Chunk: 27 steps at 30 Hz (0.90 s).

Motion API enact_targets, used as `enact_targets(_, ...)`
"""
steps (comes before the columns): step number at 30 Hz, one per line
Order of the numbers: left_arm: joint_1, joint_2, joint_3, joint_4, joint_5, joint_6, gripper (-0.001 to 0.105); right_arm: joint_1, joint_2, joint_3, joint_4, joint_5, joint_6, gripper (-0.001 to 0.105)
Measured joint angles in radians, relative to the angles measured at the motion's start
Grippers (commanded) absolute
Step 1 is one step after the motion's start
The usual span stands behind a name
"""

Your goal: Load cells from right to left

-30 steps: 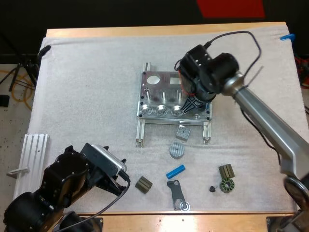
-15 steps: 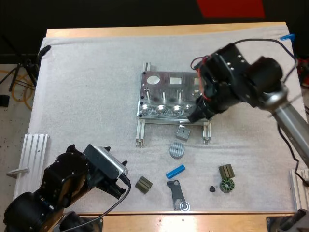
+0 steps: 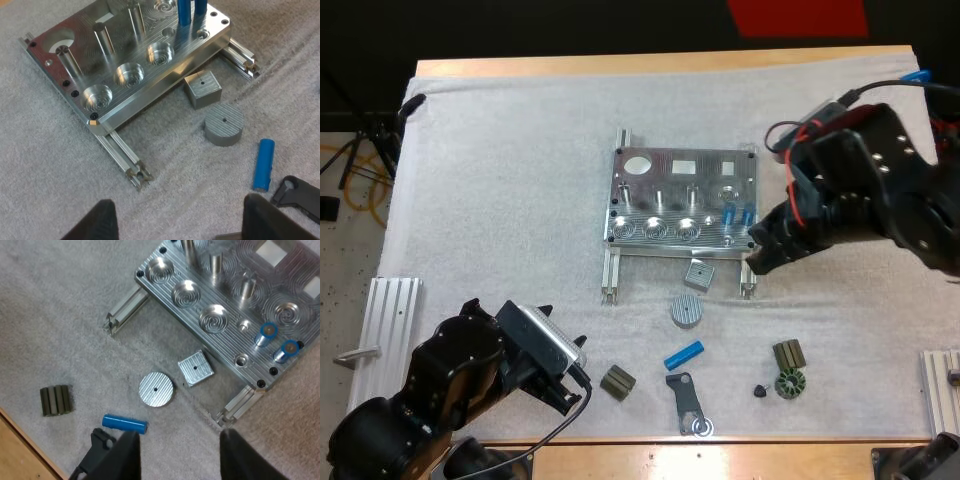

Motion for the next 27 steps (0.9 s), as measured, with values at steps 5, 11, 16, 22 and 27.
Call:
enact_targets(5,0.000,0.000,0.000,0.000,0.000,0.000,0.053,0.000,-0.079,0.073,0.002,0.000,0.000,0.038)
enact_targets(11,0.000,0.000,0.000,0.000,0.000,0.000,0.053,0.000,-0.192,0.232,0.002,-0.002,0.005,0.038)
enact_targets(16,0.000,0.000,0.000,0.000,0.000,0.000,0.053,0.000,-0.304,0.334,0.002,-0.002,0.022,0.038)
enact_targets(22,0.000,0.000,0.000,0.000,0.000,0.000,0.053,0.000,-0.419,0.433,0.002,-0.002,0.042,0.038)
enact_targets(27,0.000,0.000,0.000,0.000,0.000,0.000,0.053,0.000,-0.473,0.508,0.002,-0.004,0.064,0.038)
